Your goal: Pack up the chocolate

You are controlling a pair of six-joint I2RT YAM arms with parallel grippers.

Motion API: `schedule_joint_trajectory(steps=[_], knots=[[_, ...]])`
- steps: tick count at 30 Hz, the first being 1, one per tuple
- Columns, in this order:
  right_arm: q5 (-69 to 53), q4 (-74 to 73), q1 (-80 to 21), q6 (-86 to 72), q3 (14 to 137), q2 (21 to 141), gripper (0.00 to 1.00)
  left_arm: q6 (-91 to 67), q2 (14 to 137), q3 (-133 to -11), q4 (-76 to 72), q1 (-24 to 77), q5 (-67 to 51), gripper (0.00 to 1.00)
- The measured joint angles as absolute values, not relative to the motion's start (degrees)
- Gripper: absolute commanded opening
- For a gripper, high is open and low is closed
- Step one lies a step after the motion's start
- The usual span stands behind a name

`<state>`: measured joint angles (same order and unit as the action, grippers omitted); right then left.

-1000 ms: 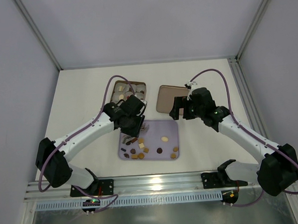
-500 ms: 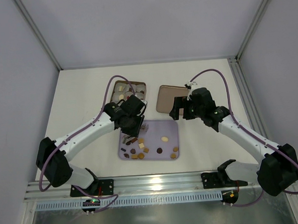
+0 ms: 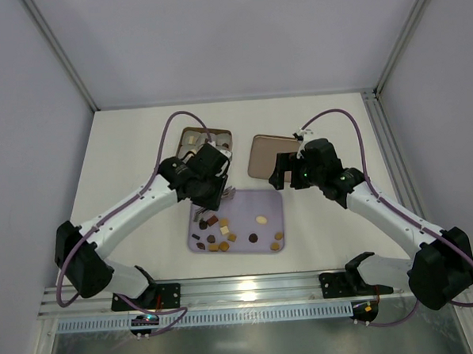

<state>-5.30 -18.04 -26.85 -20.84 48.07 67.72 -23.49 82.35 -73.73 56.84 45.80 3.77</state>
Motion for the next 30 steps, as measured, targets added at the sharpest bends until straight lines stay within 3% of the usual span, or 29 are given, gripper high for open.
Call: schedule_joint_trajectory(steps=[17, 30], knots=[[-6.9, -18.5, -26.9, -20.6, 49.5, 68.6, 1.0, -22.0, 80.8, -84.7, 60.1, 35.9, 6.0, 0.25], [-9.3, -18.5, -26.9, -20.6, 50.1, 71.4, 1.0, -20.3, 88.9, -88.4, 60.7, 27.6, 9.4, 0.25]])
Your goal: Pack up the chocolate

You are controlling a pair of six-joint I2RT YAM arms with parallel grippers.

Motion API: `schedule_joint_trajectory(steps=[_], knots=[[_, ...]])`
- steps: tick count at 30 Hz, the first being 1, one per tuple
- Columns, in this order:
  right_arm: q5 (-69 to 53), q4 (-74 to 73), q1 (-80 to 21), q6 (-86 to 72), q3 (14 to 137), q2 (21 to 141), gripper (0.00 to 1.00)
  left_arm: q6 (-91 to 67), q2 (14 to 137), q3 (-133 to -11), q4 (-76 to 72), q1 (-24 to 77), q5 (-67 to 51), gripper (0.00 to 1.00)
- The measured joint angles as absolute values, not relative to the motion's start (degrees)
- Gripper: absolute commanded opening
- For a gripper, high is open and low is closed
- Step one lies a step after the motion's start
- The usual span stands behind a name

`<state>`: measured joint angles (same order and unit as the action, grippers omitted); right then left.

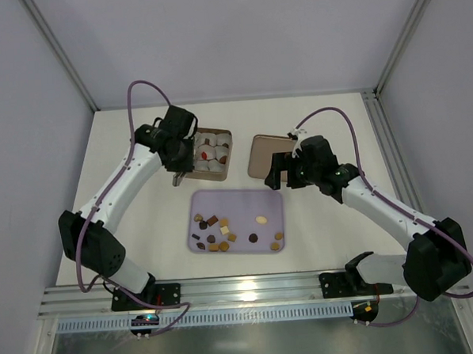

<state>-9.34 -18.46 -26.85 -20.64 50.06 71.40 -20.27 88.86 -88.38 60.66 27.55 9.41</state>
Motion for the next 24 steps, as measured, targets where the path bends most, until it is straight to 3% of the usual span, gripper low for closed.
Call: schedule_joint_trajectory(steps=[24], knots=[[-12.5, -16.7, -26.9, -20.7, 50.0, 74.8, 1.0, -18.8, 94.1, -87.6, 60.7, 23.5, 12.4, 0.26]])
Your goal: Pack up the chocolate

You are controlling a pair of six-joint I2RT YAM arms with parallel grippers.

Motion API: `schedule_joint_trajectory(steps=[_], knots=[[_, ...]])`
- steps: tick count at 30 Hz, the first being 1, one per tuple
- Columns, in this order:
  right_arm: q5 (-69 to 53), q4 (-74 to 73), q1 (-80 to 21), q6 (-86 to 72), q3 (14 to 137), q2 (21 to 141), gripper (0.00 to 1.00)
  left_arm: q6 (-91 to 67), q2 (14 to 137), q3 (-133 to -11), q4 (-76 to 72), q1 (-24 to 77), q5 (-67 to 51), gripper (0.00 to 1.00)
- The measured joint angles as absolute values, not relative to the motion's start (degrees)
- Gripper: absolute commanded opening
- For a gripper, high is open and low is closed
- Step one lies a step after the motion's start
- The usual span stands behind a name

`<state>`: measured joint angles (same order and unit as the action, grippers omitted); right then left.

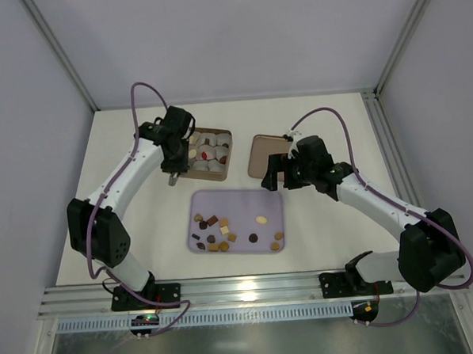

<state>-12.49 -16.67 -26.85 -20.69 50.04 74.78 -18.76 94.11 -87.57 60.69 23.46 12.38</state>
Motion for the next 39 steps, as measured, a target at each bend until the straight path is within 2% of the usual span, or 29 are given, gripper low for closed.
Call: schedule_joint_trajectory(steps=[27, 39], knots=[[-12.8, -16.3, -26.9, -20.7, 50.0, 75.4, 1.0, -17.6, 95.5, -87.4, 60.7, 23.5, 12.5, 0.37], [-12.8, -16.3, -26.9, -20.7, 50.0, 75.4, 1.0, -17.5, 95.5, -88.3, 61.2, 23.4, 12.4, 0.36]])
